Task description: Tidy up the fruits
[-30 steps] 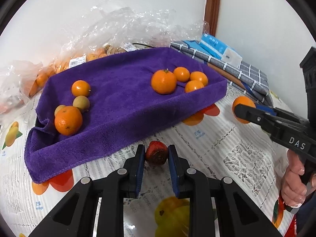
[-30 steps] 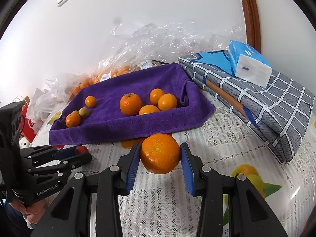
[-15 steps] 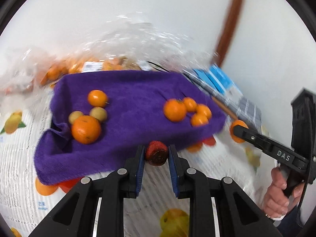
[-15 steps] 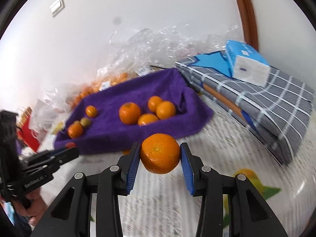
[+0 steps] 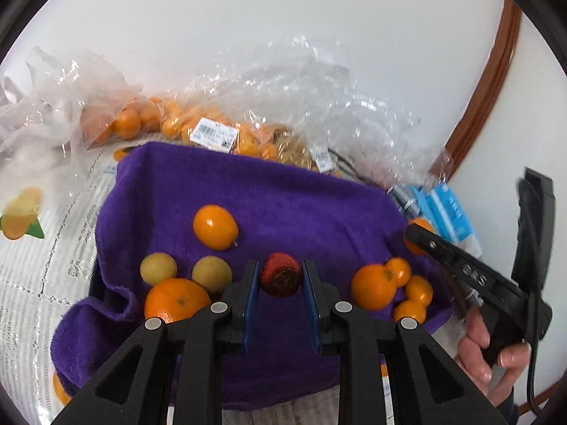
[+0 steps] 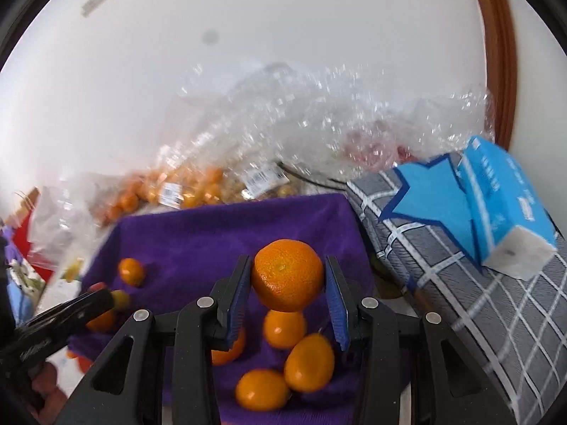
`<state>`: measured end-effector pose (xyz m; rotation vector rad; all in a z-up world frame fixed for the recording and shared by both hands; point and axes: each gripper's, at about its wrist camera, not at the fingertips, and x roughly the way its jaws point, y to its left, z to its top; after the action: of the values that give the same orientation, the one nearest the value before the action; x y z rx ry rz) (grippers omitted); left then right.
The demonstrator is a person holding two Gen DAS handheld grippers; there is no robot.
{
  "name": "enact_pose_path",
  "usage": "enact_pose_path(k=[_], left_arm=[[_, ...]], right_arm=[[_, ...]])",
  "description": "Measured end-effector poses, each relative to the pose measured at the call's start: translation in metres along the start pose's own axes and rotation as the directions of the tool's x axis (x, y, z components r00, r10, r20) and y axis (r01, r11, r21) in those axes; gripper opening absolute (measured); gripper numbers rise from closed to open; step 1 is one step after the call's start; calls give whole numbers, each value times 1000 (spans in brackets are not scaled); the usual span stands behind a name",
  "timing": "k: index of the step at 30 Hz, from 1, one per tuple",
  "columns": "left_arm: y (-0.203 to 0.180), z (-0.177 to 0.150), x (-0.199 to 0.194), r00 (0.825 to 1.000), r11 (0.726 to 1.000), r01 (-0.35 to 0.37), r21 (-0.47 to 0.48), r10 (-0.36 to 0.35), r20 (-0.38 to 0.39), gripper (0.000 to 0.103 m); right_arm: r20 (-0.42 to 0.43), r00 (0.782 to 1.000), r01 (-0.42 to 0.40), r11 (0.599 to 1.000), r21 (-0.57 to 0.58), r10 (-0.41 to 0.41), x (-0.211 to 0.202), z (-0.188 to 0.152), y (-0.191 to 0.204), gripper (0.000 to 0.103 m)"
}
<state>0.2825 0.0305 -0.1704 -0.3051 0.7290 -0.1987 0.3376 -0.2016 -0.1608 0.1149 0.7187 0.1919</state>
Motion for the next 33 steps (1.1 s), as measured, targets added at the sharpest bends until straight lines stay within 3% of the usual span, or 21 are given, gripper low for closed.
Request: enact_pose_path(k=[9,11,13,16,19,21,23,33], left_arm=[[-6,-7,8,999,998,-25,49,26,-21,23],[-5,-7,8,999,998,-27,53,28,-25,26],[-4,-8,7,999,998,-35,50,36,-27,38],[-4,-6,-5,997,996,-71,54,71,-1,42],[-10,-7,-31,991,989,-132,70,130,38,53],[-14,-10,-52,988,986,-148,71,144,58,59],[-20,-15,-75,984,982,-170,79,165,71,65],[-42,-47,-173,971,975,-208,76,196,139,90]], right_arm=[[-33,999,34,999,16,-33,18,-11,-11,41],[-39,999,36,999,18,-35,20,-12,-11,42],[-38,999,36,999,11,-35,17,-13,-9,42],[-23,998,61,998,-9,-61,3,-16,-4,45],[1,997,77,996,49,-77,-37,-16,-2,47],[22,998,66,997,42,-67,-69,-17,6,61],[48,993,104,995,11,-105,-104,-21,16,67],[7,981,195,981,-5,-195,-202,-73,33,74]])
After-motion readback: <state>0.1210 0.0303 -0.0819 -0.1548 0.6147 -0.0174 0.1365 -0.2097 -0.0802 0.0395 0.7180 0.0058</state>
